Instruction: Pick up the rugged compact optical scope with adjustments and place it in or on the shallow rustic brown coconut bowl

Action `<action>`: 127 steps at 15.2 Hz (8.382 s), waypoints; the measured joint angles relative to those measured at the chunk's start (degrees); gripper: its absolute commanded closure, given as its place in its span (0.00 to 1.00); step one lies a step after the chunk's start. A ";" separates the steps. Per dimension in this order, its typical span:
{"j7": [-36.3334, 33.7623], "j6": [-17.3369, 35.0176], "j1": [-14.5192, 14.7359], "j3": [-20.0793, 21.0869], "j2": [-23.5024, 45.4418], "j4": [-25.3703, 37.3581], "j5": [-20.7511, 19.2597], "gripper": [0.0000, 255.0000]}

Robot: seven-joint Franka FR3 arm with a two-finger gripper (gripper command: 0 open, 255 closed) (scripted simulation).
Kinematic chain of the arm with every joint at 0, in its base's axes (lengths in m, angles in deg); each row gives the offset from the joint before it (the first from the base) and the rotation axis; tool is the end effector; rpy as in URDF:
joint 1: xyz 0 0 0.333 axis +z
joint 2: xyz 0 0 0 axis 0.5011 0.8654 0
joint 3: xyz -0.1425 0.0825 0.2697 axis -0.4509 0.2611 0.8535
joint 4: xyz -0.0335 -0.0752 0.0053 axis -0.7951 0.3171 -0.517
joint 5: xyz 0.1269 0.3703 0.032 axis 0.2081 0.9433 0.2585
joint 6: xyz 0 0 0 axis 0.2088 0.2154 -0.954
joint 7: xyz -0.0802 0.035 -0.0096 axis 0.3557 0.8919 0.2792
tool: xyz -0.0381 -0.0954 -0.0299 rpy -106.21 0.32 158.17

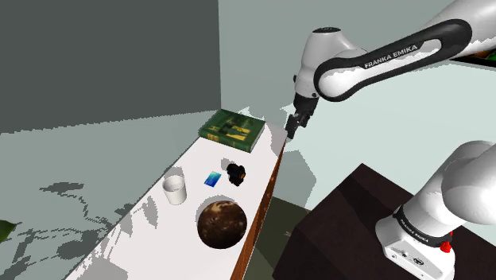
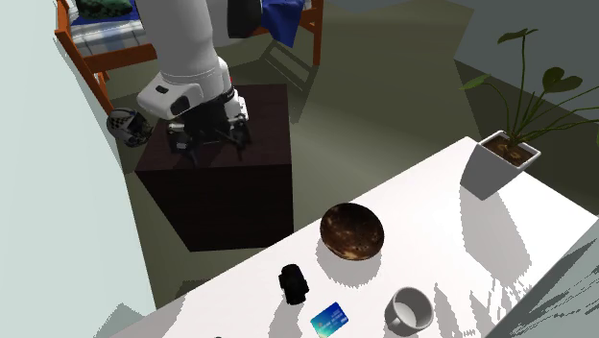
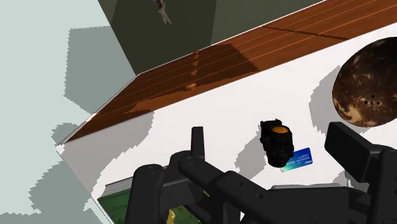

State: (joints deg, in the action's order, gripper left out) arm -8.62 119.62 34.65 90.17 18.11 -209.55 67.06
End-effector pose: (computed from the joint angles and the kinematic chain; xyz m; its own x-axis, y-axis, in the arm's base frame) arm 0.4400 0.0925 0.3800 0.9875 0.1576 0.0079 0.1574 -0.9872 0.0240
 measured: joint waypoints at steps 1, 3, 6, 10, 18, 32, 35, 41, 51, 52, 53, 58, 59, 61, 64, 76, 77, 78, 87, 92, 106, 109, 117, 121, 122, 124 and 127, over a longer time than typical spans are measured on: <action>-0.73 1.90 0.11 0.43 2.69 0.88 -0.25 0.00; -1.83 5.14 0.24 0.96 7.22 2.30 -0.84 0.00; -4.07 9.22 0.84 1.86 13.35 4.60 -1.92 0.00; -7.75 13.85 2.17 2.51 22.91 9.78 -4.39 0.00; -13.02 19.01 5.91 1.54 39.92 22.15 -8.46 0.00; -15.70 22.61 9.83 -0.54 59.25 38.53 -10.69 0.00; -15.75 22.89 9.91 -0.61 59.69 38.71 -10.74 0.00; -15.75 22.90 9.92 -0.61 59.73 38.76 -10.75 1.00; -15.67 22.51 9.78 -0.49 58.84 38.23 -10.66 1.00; -15.56 22.09 9.65 -0.38 58.25 38.05 -10.58 1.00; -15.56 21.68 9.64 -0.29 57.75 37.96 -10.50 1.00; -15.31 19.67 9.25 0.27 54.38 36.60 -10.07 1.00; -15.31 19.12 9.24 0.38 53.83 36.59 -9.97 1.00; -15.12 18.31 9.01 0.59 52.62 36.18 -9.77 1.00; -14.93 16.91 8.78 0.95 50.59 35.55 -9.44 1.00; -17.72 13.36 10.74 2.32 43.95 32.42 -8.82 1.00; -19.12 13.54 11.80 2.48 43.49 31.72 -9.01 1.00; -20.22 13.28 12.64 2.71 42.83 31.30 -9.05 1.00; -31.91 13.29 21.34 4.55 39.51 27.65 -10.41 1.00; -37.69 12.92 25.64 5.50 38.81 27.08 -11.18 1.00; -40.26 20.14 27.52 3.36 46.74 27.64 -14.07 1.00; -40.71 21.62 27.97 2.78 48.87 28.27 -14.66 1.00; -40.81 21.99 28.09 2.63 49.43 28.51 -14.80 0.00; -40.81 21.99 28.09 2.63 49.43 28.52 -14.80 0.00; -40.81 21.99 28.09 2.63 49.43 28.51 -14.80 0.00; -40.52 20.78 27.67 3.25 46.88 27.15 -14.25 0.00; -39.93 18.01 27.16 4.21 43.65 26.79 -13.22 0.00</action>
State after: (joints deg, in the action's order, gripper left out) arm -48.55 137.63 61.81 94.38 61.76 -182.75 53.84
